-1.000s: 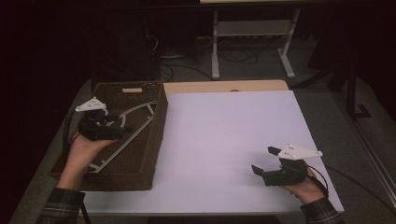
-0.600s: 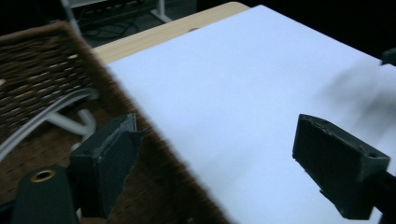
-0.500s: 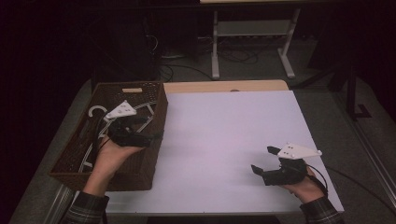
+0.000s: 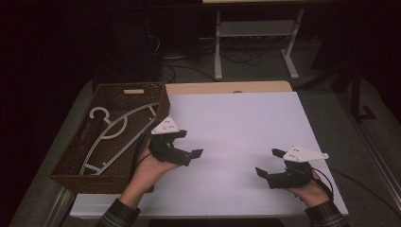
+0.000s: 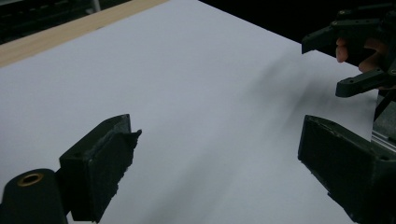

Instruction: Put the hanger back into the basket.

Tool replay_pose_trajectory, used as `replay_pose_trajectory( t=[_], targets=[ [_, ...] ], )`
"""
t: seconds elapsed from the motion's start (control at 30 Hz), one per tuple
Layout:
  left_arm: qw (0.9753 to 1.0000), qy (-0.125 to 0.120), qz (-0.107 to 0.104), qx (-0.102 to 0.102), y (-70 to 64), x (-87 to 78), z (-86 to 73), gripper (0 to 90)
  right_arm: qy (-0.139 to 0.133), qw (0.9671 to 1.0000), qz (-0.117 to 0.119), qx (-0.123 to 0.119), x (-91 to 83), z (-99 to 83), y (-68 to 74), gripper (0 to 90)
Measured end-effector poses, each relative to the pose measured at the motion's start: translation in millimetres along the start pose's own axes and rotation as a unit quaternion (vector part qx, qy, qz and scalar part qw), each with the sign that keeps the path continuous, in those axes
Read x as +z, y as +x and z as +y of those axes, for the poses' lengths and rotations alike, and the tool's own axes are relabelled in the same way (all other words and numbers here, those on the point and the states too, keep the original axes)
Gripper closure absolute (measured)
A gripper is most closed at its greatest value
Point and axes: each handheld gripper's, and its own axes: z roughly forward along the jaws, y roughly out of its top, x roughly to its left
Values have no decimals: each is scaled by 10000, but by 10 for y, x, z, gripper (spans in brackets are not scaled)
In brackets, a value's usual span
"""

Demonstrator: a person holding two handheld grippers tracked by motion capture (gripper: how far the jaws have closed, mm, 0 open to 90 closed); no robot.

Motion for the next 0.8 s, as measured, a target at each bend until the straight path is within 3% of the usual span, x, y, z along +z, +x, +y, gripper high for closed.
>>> replay_pose_trajectory(
  t=[0.2, 0.33, 0.5, 0.6, 0.8],
  targets=[
    [9999, 81, -92, 94, -115, 166, -135, 73, -3, 10000, 4, 17, -31, -36, 12, 105],
    [9998, 2, -112, 136, -137, 207, -251, 69, -1, 10000, 26, 35, -42, -70, 10, 105],
    [9995, -34, -12, 319, -148, 234, -388, 70, -26, 10000, 23, 82, -48, -104, -4, 104],
    [9995, -131, -60, 276, -117, 230, -465, 69, -47, 9999, 34, 106, -46, -127, -5, 104],
    [9997, -88, -127, 199, -68, 224, -621, 53, -16, 9999, 74, 124, -23, -172, 4, 97]
  ],
)
